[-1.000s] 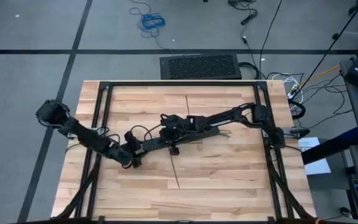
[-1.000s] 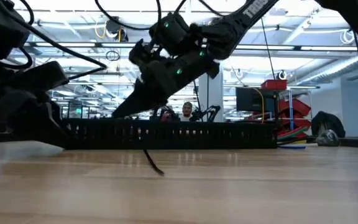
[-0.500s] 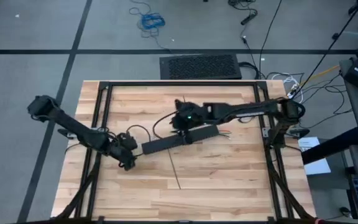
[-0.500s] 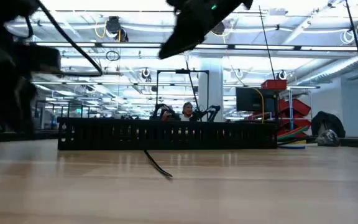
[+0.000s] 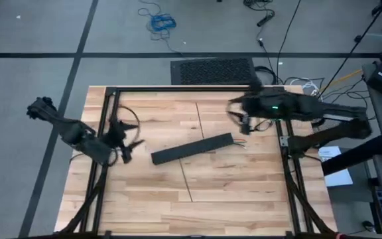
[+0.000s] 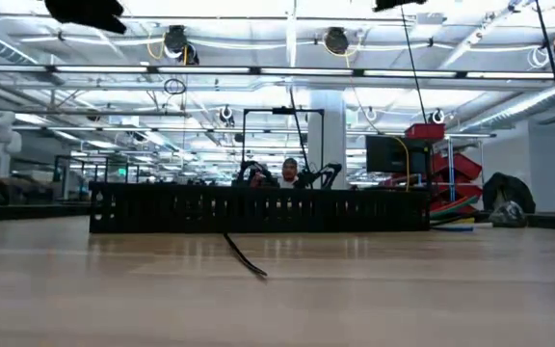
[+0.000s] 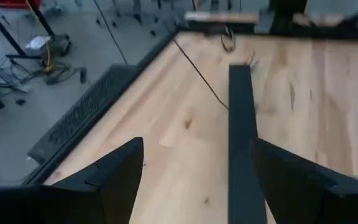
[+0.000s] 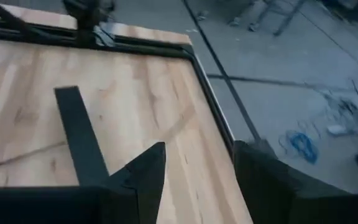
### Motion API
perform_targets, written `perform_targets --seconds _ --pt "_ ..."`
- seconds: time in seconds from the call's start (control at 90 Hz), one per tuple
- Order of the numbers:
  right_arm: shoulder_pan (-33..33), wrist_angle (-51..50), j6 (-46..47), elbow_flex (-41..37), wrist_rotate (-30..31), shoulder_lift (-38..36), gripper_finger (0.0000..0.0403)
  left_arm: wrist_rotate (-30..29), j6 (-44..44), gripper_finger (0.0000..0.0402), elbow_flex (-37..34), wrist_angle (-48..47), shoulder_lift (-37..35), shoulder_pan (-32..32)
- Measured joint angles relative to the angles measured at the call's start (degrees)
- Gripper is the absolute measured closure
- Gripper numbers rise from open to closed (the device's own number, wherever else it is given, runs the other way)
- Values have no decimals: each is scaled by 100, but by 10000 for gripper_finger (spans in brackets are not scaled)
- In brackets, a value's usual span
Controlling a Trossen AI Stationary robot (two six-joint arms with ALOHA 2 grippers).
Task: Ziptie cables
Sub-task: Return to Home Position
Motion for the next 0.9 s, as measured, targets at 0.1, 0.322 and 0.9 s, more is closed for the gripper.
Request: perform_targets --seconds 0.1,0.322,0.9 --pt "0 129 415 -1085 117 -1117 222 -228 -137 111 -519 47 -651 -168" --pt "0 1191 949 -3263 116 -3297 222 -579 -185 111 -1580 498 -1662 -309" --pt "11 4043 1631 -5962 -834 -4529 222 -830 1048 111 -3398 3845 -2226 -306"
